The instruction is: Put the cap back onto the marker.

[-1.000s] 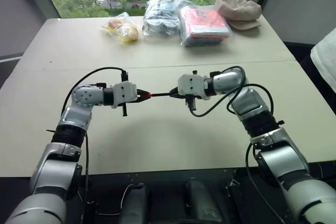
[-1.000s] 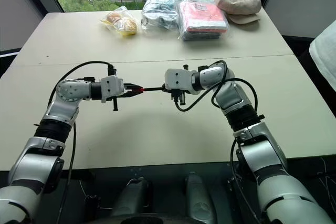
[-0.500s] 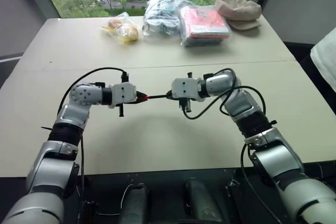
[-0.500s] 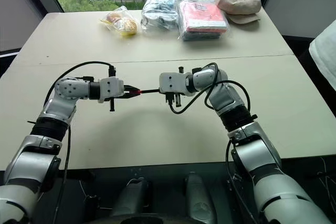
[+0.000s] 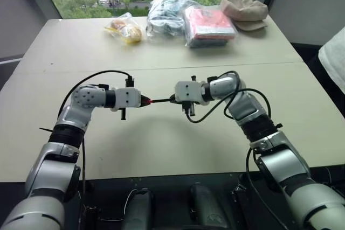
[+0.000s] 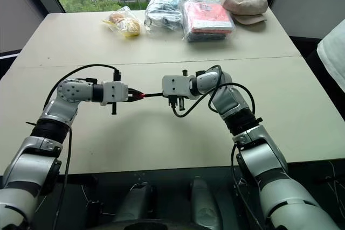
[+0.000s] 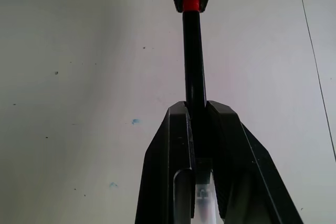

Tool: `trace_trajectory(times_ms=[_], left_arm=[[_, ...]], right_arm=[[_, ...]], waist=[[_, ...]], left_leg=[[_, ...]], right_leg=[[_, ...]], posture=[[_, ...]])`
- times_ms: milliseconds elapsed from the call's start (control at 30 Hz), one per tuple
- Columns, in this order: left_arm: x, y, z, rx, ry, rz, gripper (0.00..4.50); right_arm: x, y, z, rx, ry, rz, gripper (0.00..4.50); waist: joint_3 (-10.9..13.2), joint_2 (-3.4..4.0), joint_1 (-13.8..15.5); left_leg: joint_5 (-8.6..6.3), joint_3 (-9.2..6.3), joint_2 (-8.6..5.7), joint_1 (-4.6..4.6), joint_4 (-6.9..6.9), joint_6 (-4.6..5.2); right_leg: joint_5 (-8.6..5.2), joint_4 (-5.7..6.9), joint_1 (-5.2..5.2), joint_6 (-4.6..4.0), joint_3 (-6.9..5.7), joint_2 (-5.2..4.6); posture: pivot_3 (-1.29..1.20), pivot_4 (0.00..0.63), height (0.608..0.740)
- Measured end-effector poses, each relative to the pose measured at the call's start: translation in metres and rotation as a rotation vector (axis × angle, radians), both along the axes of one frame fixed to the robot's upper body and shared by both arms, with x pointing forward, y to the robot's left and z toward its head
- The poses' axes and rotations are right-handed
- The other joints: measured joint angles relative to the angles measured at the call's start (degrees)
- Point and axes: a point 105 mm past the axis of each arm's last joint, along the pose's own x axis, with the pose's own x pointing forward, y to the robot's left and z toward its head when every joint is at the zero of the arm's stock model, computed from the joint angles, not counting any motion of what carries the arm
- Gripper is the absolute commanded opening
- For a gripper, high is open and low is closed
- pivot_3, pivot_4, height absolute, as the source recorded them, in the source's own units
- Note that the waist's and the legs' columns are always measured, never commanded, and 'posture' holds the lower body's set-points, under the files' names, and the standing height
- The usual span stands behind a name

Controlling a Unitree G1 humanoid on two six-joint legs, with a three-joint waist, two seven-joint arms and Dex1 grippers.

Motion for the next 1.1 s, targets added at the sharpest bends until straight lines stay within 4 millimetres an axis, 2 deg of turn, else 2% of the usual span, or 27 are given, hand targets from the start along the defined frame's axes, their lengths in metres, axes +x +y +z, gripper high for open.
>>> trace_trajectory(times_ms=[467,1100], left_arm=[[0.006,0.001,0.001,-0.030,-0.012,0.046,0.00],[0.006,0.003,0.012,-0.193,0.080,0.075,0.00]], right_arm=[[0.001,0.002,0.006,0.008,-0.012,-0.038,0.06],[0.000,0.002,0.017,0.030,-0.055,-0.031,0.06]], waist=[[0.00,0.00,0.01],[0.00,0.00,-0.03]], left_leg=[[0.00,0.00,0.00,-0.02,0.00,0.00],[0.00,-0.01,0.00,-0.04,0.01,0.00]], right_leg=[[0.00,0.01,-0.02,0.00,0.00,0.00],[0.00,0.01,-0.04,0.00,0.00,0.00]], posture=[[0.00,0.150,0.740],[0.00,0.150,0.740]])
